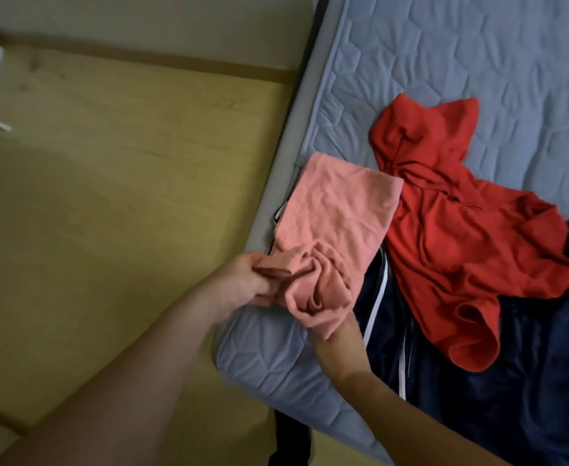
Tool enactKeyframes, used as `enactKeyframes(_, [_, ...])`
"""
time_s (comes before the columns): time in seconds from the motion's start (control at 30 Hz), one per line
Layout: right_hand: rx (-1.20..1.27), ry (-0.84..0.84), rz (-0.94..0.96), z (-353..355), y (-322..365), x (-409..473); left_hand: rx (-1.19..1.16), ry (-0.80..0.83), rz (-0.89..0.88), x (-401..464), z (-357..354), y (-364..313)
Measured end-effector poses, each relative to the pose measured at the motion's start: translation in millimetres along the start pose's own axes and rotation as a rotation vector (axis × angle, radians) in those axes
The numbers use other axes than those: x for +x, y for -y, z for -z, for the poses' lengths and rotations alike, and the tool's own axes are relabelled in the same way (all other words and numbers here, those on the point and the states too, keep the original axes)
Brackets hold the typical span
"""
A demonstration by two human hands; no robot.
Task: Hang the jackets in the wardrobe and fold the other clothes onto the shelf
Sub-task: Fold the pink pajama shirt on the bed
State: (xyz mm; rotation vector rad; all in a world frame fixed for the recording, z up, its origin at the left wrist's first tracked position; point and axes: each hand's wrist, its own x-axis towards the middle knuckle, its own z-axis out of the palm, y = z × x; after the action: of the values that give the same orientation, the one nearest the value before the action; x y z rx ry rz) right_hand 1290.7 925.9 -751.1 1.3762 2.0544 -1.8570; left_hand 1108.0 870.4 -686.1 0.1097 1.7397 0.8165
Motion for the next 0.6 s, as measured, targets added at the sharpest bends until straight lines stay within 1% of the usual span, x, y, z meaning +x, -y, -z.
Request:
enactKeyframes(0.07, [0.359, 0.041, -0.133, 20.2, 9.4, 7.5, 0.56, -0.199, -0.156, 16.0, 4.1, -4.9])
enactKeyframes(0.1, [0.484, 0.065, -0.154, 30.8, 12.7, 12.8, 0.718, -0.292, -0.243, 21.4, 4.3, -11.5])
enactKeyframes(0.13, [0.553, 0.076, -0.161, 43.0, 14.7, 20.6, 0.747, -0.331, -0.342, 26.7, 1.8, -19.5])
enactKeyframes(0.17, [0.58, 0.074, -0.184, 53.6, 17.0, 29.7, 0.688, -0.298, -0.419, 33.0, -1.8, -27.3])
enactKeyframes(0.2, [0.586, 0.066, -0.217, 65.1, 20.3, 39.7, 0.55, -0.214, -0.459, 39.0, -6.2, -36.3])
enactKeyframes(0.23, [0.577, 0.062, -0.24, 76.3, 24.8, 49.8, 0.4, -0.134, -0.463, 43.9, -11.9, -45.2])
enactKeyframes(0.27, [0.558, 0.066, -0.254, 86.1, 28.5, 59.9, 0.315, -0.105, -0.455, 49.2, -16.8, -51.0])
enactKeyframes(0.3, [0.53, 0.08, -0.271, 94.0, 31.7, 68.9, 0.287, -0.121, -0.45, 56.1, -19.9, -54.2])
enactKeyframes(0.37, [0.487, 0.127, -0.357, 105.3, 38.8, 83.1, 0.366, -0.158, -0.427, 70.8, -19.6, -54.6])
enactKeyframes(0.43, [0.473, 0.179, -0.445, 111.0, 43.8, 94.9, 0.616, -0.202, -0.413, 84.2, -13.6, -52.5])
enactKeyframes(0.5, [0.474, 0.208, -0.45, 113.6, 44.8, 106.1, 0.877, -0.22, -0.349, 94.7, -8.5, -55.8])
enactKeyframes(0.53, [0.502, 0.198, -0.422, 114.0, 45.1, 111.8, 0.922, -0.192, -0.313, 99.4, -7.6, -59.3])
enactKeyframes(0.57, [0.567, 0.168, -0.381, 114.5, 45.9, 117.3, 0.891, -0.148, -0.307, 103.8, -7.3, -63.5])
enactKeyframes(0.6, [0.655, 0.117, -0.343, 114.9, 47.8, 122.3, 0.795, -0.105, -0.338, 108.2, -7.4, -68.0])
